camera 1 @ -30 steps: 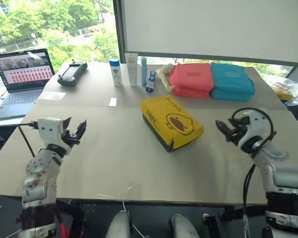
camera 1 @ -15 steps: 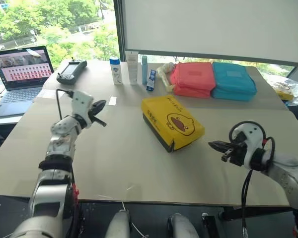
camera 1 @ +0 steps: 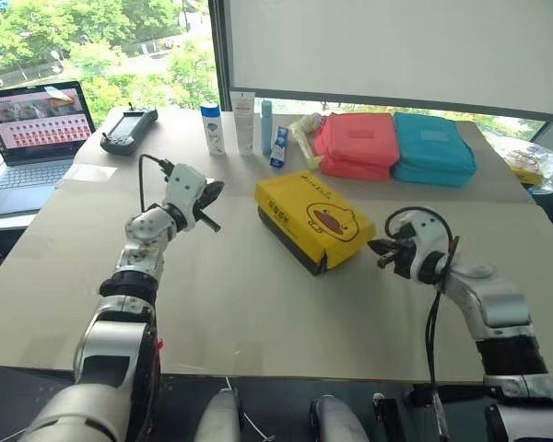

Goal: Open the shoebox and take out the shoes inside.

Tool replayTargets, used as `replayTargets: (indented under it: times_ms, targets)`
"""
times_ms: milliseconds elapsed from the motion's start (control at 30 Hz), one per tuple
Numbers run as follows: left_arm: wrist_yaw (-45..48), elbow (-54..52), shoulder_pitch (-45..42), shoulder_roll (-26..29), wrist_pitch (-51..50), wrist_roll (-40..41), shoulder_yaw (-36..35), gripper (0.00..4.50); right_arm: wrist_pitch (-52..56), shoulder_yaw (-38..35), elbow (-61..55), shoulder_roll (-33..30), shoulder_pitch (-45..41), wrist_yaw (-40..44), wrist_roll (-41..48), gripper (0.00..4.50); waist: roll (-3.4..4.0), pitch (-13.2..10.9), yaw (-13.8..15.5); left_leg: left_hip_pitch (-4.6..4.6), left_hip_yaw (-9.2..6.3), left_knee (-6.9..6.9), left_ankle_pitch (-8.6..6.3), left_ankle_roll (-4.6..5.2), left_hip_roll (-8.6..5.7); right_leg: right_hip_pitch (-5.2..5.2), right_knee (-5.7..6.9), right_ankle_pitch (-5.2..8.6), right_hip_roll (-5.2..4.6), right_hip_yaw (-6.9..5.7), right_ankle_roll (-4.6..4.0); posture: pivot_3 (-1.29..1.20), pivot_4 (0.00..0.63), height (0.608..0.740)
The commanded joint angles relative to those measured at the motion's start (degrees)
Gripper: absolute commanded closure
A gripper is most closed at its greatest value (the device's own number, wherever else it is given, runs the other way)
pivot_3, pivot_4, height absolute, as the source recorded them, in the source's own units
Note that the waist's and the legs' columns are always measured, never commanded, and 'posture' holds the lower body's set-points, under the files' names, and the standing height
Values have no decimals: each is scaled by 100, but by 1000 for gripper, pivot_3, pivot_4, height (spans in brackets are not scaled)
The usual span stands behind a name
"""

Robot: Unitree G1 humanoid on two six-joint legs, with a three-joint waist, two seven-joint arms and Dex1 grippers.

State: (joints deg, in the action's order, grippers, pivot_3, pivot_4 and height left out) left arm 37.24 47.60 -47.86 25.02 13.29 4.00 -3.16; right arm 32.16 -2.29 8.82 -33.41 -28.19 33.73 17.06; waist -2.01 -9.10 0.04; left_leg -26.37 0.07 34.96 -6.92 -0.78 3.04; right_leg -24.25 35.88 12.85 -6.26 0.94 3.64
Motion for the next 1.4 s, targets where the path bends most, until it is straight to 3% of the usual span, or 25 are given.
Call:
replayTargets:
  times_ms: [33, 267, 467, 533, 700, 867, 967, 1067, 1233, 1400]
  targets:
    - [25, -892, 247, 164, -355, 226, -176, 4497, -903, -14, 961, 167, -722, 8, -304, 4461, 2, -3, -25, 0, 0, 0, 2, -2, 0, 1, 1, 0, 0, 0, 0, 0, 150, 715]
    - [-35, -1647, 604, 392, -860, 281, -246, 4497, -2151, 119, 2952, 742, -1803, 13, -754, 4461, 6, -7, -69, 3, -5, -2, 13, -10, -1, 4, 13, -4, 1, 0, -5, 0, 150, 715]
    - [-125, -1961, 741, 469, -1072, 284, -301, 4497, -2612, 106, 3617, 1109, -2073, 354, -739, 4461, 8, -8, -114, 3, -5, -2, 15, -8, -1, 4, 18, -11, 1, 0, -17, 0, 150, 715]
    - [-156, -2034, 795, 479, -1105, 259, -300, 4497, -2443, 130, 3424, 1154, -2030, 818, -584, 4461, 10, -10, -144, 6, -6, -2, 16, -6, -1, 4, 22, -11, 3, 0, -18, 0, 150, 715]
    - [-223, -2275, 1018, 568, -1237, 256, -364, 4497, -927, 493, 1516, 960, -1405, 2342, 134, 4461, 19, -15, -206, 8, -8, -3, 17, -5, 0, 3, 32, -12, 3, 1, -19, 0, 150, 715]
    - [-284, -2477, 1209, 690, -1375, 279, -459, 4497, 157, 542, 150, 550, -986, 2653, 522, 4461, 29, -22, -185, 7, -10, -1, 17, -5, -1, 2, 34, -11, 3, 0, -19, 0, 150, 715]
    - [-310, -2571, 1299, 722, -1421, 295, -477, 4497, 213, 591, 77, 401, -975, 2523, 358, 4461, 29, -22, -150, 8, -9, 1, 16, -6, 0, 1, 32, -10, 3, 0, -19, 0, 150, 715]
    - [-351, -2714, 1387, 690, -1504, 304, -473, 4497, -399, 658, 869, 505, -1316, 1954, -201, 4461, 29, -22, -118, 12, -8, 1, 18, -10, 0, 1, 32, -7, 3, -1, -8, 0, 150, 715]
    - [-353, -3236, 1722, 507, -1809, 389, -347, 4497, -1852, 638, 3133, 1036, -2432, 599, -1042, 4461, 36, -30, -132, 15, -7, -13, 43, -49, 0, -5, 28, -25, 3, -1, 1, 0, 150, 715]
    - [-349, -4308, 2378, 518, -2470, 594, -429, 4497, -2914, 716, 4649, 1696, -3372, 632, -1278, 4461, 40, -33, -150, 13, -7, -22, 69, -40, 2, -7, 30, -29, 3, -1, 0, 0, 150, 715]
